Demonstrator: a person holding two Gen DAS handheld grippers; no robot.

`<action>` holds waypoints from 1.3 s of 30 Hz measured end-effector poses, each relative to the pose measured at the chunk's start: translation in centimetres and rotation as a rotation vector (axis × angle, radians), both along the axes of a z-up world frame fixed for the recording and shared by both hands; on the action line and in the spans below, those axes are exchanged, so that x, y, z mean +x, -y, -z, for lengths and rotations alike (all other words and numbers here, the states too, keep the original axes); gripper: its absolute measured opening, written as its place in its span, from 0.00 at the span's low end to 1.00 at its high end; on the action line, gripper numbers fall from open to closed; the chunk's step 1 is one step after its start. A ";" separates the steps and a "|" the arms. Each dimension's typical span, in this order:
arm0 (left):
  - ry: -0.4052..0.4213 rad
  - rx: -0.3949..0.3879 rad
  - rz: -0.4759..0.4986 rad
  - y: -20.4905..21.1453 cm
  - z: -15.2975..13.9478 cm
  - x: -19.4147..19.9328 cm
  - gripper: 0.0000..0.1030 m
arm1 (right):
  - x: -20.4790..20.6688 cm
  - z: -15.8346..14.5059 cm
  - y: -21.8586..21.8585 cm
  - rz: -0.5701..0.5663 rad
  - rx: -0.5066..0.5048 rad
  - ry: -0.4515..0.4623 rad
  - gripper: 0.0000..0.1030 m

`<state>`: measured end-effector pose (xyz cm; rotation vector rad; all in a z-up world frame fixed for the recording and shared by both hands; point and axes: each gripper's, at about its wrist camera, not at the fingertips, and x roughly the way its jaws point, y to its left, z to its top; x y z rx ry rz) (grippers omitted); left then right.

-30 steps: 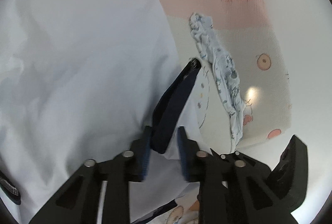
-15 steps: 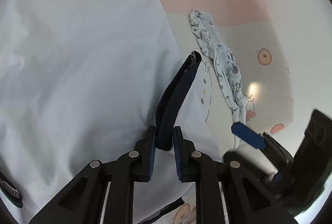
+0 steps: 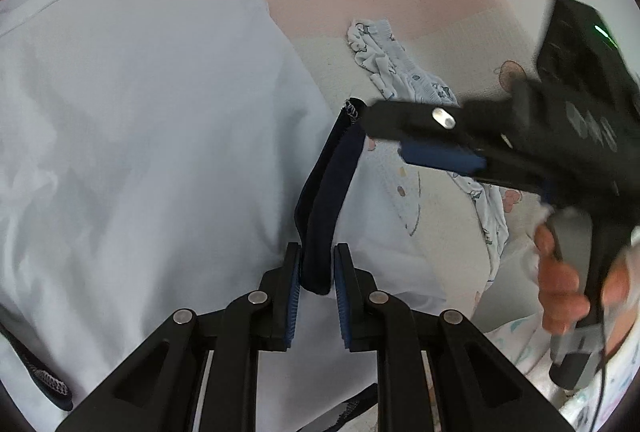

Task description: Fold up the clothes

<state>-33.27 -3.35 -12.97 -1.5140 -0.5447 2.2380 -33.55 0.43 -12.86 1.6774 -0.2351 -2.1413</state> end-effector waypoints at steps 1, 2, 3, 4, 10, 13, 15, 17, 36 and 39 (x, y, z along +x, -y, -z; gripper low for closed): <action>-0.001 -0.001 0.004 -0.1 0.0 0.0 0.14 | -0.4 0.4 -0.1 0.027 -0.008 0.016 0.63; 0.002 0.003 0.005 -0.1 0.1 0.1 0.14 | -0.7 0.8 -0.2 0.066 -0.029 0.034 0.63; 0.005 0.008 0.008 -0.2 0.1 0.1 0.14 | -0.8 1.1 -0.3 0.086 -0.047 0.048 0.63; 0.004 0.013 0.014 -0.3 0.2 0.1 0.14 | -0.9 1.5 -0.4 0.107 -0.064 0.062 0.63; 0.006 0.024 0.029 -0.7 0.7 0.1 0.14 | -0.4 3.9 1.0 0.093 -0.001 0.092 0.47; 0.008 0.016 0.034 -0.8 0.9 0.1 0.14 | -0.1 4.1 1.5 0.066 0.055 0.053 0.31; 0.005 0.025 0.035 -0.9 0.9 0.0 0.14 | 0.0 4.0 1.8 0.042 0.089 0.020 0.19; -0.004 0.041 0.030 -0.6 0.5 0.0 0.14 | 0.1 3.5 1.8 0.037 0.050 -0.001 0.11; 0.027 0.162 0.031 0.0 0.5 0.4 0.13 | 1.9 1.0 1.1 0.057 0.033 -0.073 0.08; 0.018 0.173 0.028 0.2 0.3 0.4 0.10 | 1.9 0.9 1.5 0.039 -0.012 -0.074 0.06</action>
